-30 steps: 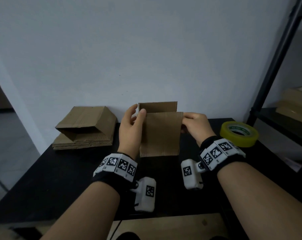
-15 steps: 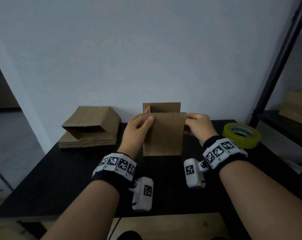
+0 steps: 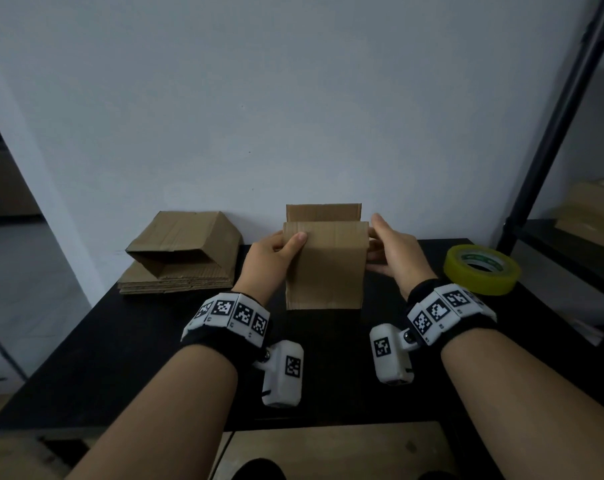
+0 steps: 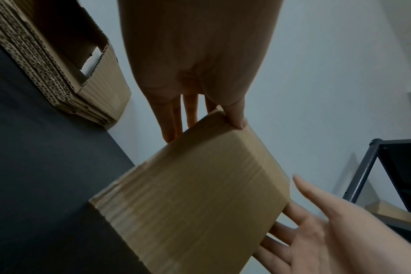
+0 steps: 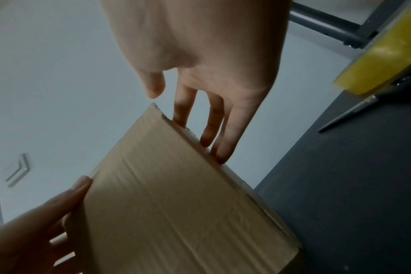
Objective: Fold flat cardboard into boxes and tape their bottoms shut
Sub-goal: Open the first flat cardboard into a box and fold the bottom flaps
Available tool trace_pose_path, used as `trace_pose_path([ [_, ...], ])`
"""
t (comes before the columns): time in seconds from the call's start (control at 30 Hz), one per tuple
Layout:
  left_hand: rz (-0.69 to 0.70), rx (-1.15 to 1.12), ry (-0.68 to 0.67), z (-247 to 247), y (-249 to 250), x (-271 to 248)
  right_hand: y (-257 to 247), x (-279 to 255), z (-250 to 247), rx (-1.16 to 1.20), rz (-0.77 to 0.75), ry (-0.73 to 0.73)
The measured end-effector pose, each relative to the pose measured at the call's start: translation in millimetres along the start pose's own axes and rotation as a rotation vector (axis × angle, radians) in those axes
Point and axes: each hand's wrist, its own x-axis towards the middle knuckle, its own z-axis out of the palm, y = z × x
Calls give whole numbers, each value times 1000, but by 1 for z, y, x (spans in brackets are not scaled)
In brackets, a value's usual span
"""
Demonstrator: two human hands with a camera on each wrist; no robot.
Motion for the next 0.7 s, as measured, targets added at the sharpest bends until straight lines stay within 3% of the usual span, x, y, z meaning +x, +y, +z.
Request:
trace_pose_path([
  [0.33,-64,-36,16,-1,5,1,7,1,-2,-84,-129,-27],
  [0.7,-246,-242,2,-4,4,16,8,11,3,-217,-203,32],
])
